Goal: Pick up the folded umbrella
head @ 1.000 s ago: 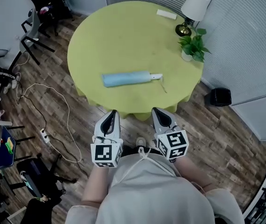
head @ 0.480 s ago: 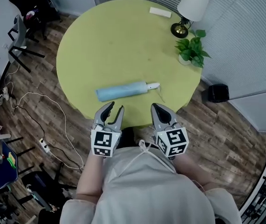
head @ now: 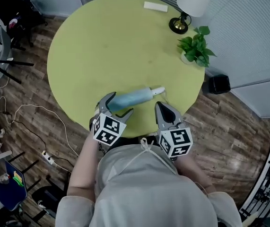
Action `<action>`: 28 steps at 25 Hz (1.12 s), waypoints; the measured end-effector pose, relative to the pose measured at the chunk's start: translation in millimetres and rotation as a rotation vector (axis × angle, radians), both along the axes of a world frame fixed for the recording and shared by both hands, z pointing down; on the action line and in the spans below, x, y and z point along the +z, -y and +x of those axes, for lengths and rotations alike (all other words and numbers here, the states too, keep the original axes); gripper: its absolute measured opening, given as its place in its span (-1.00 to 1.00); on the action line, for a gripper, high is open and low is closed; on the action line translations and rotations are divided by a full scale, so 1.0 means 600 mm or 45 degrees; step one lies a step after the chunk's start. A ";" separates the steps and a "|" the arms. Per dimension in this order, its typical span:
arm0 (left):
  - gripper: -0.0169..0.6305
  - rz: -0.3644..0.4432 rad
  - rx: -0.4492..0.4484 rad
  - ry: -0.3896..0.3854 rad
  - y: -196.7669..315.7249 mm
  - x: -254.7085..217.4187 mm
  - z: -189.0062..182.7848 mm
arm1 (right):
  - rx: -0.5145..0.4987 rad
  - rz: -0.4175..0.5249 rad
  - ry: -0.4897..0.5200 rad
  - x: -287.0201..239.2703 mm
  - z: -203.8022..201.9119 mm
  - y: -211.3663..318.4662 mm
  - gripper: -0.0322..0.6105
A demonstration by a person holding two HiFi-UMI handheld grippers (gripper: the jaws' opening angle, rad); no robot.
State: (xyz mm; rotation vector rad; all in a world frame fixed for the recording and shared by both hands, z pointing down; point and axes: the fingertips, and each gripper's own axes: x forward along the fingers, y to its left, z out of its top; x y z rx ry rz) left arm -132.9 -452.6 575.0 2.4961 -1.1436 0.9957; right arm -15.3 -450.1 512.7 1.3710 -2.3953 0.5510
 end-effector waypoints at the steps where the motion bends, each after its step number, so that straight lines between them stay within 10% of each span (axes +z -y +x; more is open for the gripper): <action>1: 0.24 -0.030 0.060 0.049 0.005 0.014 0.003 | 0.011 -0.009 -0.003 0.005 -0.001 0.006 -0.90; 15: 0.38 -0.458 0.577 0.444 0.008 0.201 0.038 | 0.105 -0.124 -0.031 0.074 0.008 0.025 -0.90; 28: 0.13 -0.487 0.573 0.427 0.018 0.230 0.046 | 0.084 -0.195 -0.074 0.123 0.017 0.022 -0.90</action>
